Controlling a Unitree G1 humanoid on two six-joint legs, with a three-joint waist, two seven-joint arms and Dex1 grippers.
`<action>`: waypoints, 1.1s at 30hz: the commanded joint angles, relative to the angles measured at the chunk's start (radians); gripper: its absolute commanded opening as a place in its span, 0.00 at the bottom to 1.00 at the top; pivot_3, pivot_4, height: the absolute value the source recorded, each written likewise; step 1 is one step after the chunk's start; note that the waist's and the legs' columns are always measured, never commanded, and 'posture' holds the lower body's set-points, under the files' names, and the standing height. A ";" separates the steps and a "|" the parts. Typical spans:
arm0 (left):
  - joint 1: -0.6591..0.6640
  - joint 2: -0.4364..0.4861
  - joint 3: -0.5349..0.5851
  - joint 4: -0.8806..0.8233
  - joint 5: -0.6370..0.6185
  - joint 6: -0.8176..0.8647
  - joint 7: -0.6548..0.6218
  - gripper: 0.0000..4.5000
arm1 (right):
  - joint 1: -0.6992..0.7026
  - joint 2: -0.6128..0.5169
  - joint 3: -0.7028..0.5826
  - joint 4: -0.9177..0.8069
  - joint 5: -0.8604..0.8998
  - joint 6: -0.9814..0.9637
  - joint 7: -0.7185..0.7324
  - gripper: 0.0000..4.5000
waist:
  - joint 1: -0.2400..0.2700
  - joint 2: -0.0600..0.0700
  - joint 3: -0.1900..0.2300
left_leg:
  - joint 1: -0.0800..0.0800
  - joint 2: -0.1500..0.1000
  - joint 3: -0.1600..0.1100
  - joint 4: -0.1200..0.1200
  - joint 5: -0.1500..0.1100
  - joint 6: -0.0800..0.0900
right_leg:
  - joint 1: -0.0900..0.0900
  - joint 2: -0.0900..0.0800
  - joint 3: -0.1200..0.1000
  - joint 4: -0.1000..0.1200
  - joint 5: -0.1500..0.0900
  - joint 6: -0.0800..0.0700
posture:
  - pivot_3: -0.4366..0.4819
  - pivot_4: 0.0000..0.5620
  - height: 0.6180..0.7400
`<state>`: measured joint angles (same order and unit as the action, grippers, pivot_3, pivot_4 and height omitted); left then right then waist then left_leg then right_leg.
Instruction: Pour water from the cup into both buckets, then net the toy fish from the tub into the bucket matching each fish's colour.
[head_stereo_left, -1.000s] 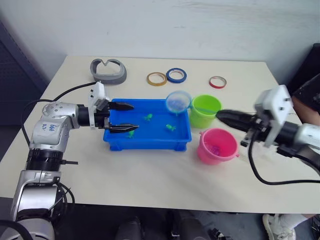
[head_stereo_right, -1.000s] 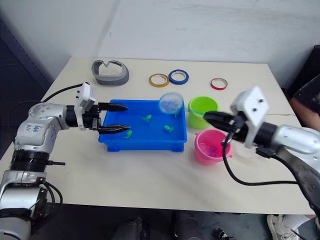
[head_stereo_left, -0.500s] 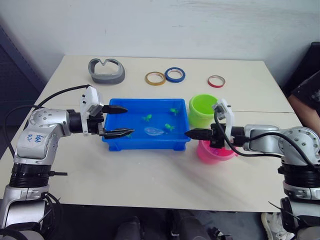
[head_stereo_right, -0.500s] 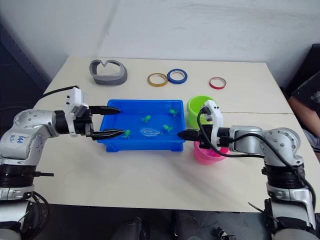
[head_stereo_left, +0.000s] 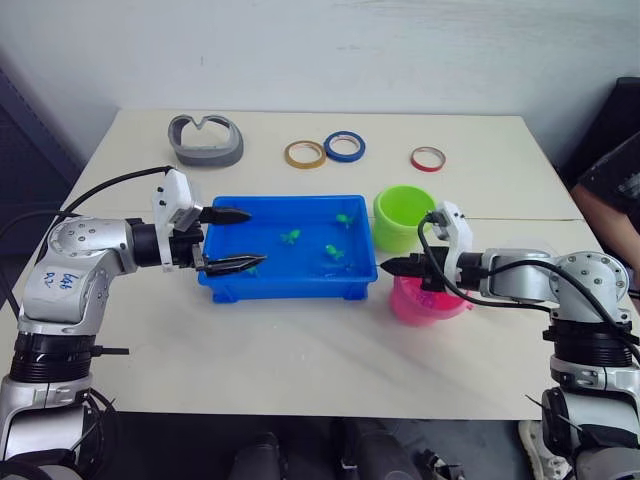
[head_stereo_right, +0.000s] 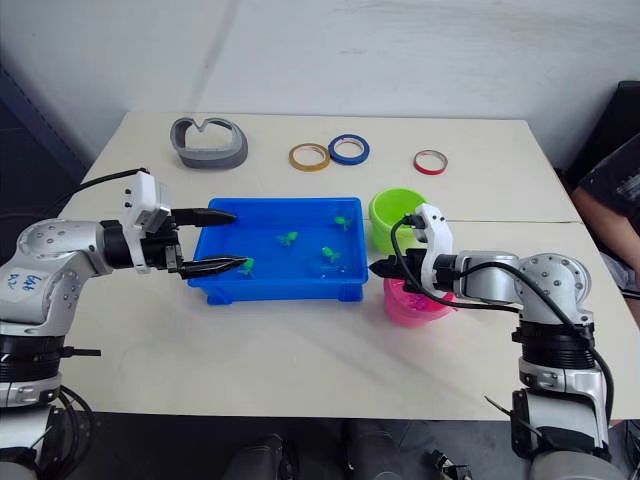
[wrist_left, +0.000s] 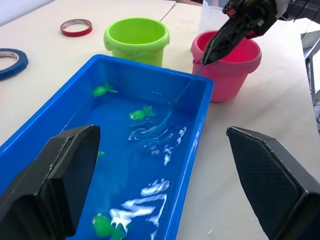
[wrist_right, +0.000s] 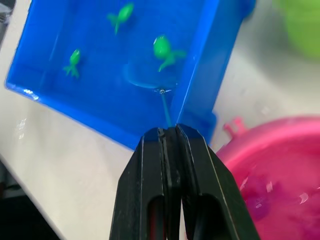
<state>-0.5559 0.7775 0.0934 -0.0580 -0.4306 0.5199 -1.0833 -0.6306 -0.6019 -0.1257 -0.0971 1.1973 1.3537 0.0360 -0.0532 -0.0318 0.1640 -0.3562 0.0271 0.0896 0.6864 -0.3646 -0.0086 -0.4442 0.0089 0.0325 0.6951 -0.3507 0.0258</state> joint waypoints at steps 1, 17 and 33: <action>-0.031 -0.007 -0.004 0.013 -0.007 -0.022 -0.005 0.99 | 0.043 -0.062 0.060 -0.161 -0.120 -0.117 0.150 0.00 | 0.000 0.000 0.000 | 0.000 0.000 0.000 0.000 0.000 0.000 | 0.000 0.000 0.000 0.000 0.000 0.000 | 0.48 0.27 1.00; -0.183 -0.120 -0.054 0.195 0.000 -0.086 -0.011 0.99 | 0.248 -0.169 0.022 -0.466 -0.440 -0.496 0.400 0.00 | 0.000 0.000 0.000 | 0.000 0.000 0.000 0.000 0.000 0.000 | 0.000 0.000 0.000 0.000 0.000 0.000 | 0.48 0.27 1.00; -0.288 -0.199 -0.108 0.341 0.052 -0.186 -0.062 0.99 | 0.309 -0.457 0.124 -0.248 -1.089 -1.024 0.435 0.00 | 0.004 0.000 0.000 | 0.001 -0.001 0.001 0.000 0.000 0.000 | 0.000 0.000 0.001 0.000 0.000 0.000 | 0.48 0.27 1.00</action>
<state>-0.8197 0.5818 -0.0195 0.2921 -0.3823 0.3508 -1.1379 -0.3090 -1.0301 -0.0318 -0.3823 0.2406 0.4539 0.4779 -0.0494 -0.0319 0.1641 -0.3555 0.0258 0.0910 0.6864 -0.3644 -0.0089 -0.4441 0.0091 0.0339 0.6954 -0.3507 0.0259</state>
